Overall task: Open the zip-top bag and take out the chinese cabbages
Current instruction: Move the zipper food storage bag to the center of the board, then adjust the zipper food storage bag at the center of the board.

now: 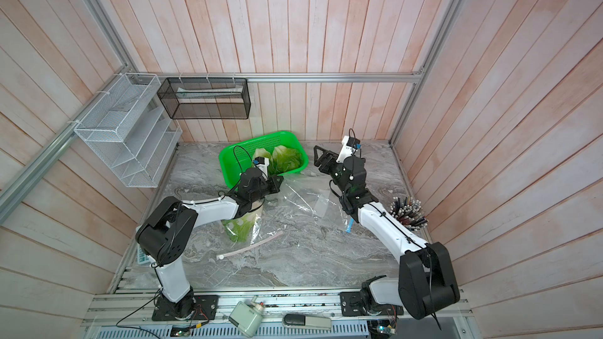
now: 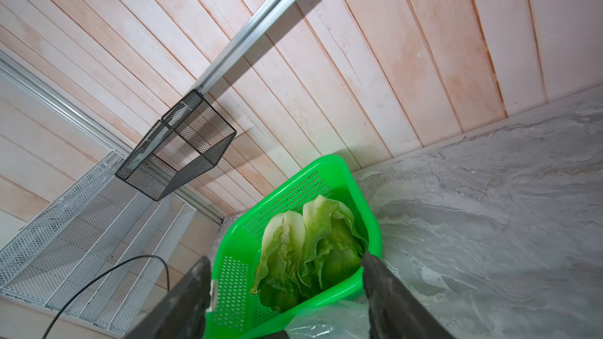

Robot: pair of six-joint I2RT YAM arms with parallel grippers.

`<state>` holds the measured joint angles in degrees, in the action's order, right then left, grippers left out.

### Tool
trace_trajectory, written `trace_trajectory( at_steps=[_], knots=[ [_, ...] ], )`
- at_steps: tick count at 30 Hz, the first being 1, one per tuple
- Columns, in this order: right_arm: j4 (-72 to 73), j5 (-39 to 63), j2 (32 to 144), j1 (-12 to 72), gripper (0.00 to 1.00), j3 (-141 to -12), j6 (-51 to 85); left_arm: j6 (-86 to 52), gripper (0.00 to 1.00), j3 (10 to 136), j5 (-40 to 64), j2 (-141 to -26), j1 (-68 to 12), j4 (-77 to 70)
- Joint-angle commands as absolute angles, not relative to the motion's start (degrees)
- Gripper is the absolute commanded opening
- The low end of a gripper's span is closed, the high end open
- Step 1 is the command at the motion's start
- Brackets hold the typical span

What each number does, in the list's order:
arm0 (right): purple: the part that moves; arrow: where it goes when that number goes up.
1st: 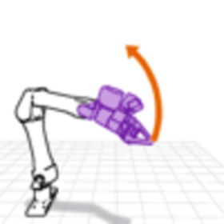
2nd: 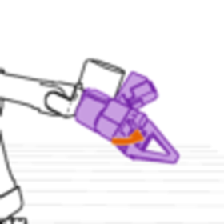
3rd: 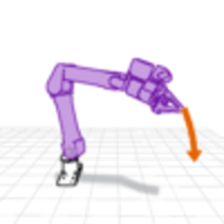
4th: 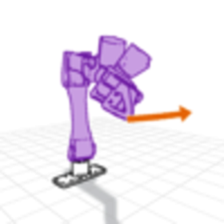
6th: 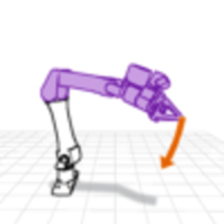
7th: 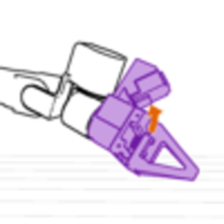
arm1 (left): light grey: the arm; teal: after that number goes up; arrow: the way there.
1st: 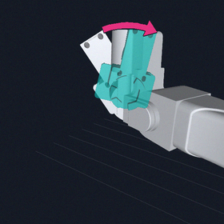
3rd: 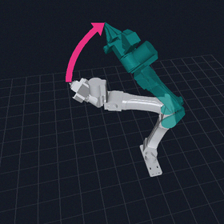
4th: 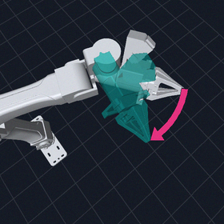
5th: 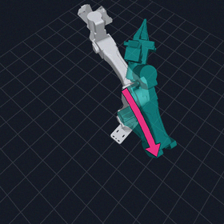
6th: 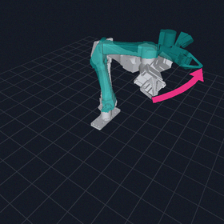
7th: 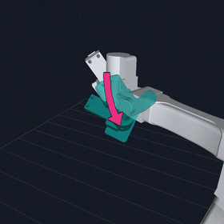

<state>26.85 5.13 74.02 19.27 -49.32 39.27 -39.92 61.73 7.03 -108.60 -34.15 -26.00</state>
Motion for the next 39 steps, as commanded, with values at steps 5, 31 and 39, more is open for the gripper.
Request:
trace_trajectory(
  at_steps=[5, 31, 39],
  knots=[
    [22.9, 11.1, 68.2, 16.1, 0.75, -45.0, 33.7, -41.7, 0.0, 68.9, 7.4, -114.9, -36.2, -26.7],
    [23.7, -8.0, 68.9, 50.7, 0.75, -39.8, -12.4, -22.8, 1.0, 50.7, -11.6, -73.7, -25.7, -9.1],
    [21.4, -13.7, 85.4, 68.5, 0.73, -47.3, -27.0, -23.0, 1.0, 51.5, -6.4, -68.0, -12.4, 5.0]
  ],
)
